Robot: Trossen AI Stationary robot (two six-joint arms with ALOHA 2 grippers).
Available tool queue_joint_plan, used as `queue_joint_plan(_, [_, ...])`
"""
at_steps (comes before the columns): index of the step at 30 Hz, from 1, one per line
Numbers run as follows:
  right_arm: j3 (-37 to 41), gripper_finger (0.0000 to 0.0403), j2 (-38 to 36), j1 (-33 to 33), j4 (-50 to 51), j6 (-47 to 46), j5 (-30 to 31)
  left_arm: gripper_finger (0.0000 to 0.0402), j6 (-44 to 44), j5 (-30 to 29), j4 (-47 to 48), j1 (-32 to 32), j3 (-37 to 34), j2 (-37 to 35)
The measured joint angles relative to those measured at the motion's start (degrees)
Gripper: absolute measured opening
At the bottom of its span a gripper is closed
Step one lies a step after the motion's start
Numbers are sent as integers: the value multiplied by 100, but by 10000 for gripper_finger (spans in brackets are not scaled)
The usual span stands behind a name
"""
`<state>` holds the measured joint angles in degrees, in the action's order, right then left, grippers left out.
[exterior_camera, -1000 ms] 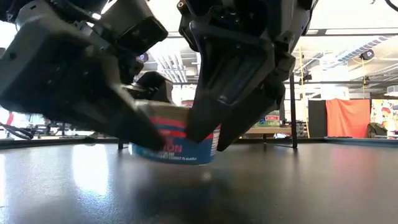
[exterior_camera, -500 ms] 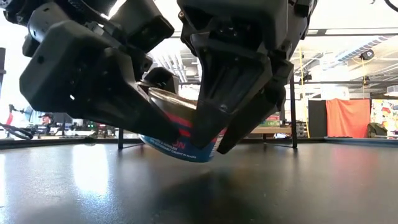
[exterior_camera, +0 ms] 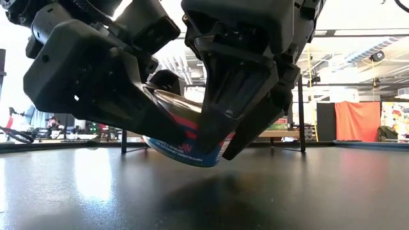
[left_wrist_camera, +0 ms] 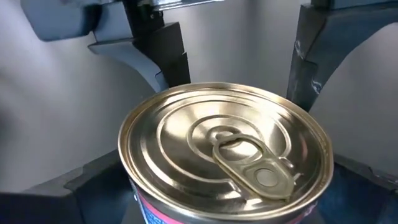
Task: Stack canned seafood by type on shelf
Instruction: Stack the blue-pink tuna can on top of the other blue-pink tuna can on the shelf
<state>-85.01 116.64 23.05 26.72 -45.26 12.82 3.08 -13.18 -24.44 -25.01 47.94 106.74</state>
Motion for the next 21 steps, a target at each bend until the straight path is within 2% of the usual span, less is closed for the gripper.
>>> queue_joint_plan(3, [-4,299,0,0,19,-75,8,390,146,-16,32,1,2,0])
queue_joint_plan(7, [-11,305,-1,-5,142,-352,85,375,304,-360,133,-3,16,-3])
queue_joint_plan(10, [-12,304,-105,-17,414,-697,30,372,848,-544,228,-1,24,-7])
queue_joint_plan(16, [-17,283,-709,26,1729,-971,111,375,1740,-897,329,-16,31,-66])
queue_joint_plan(21, [24,260,-1350,109,2746,-960,770,375,1874,-995,353,-9,220,-185])
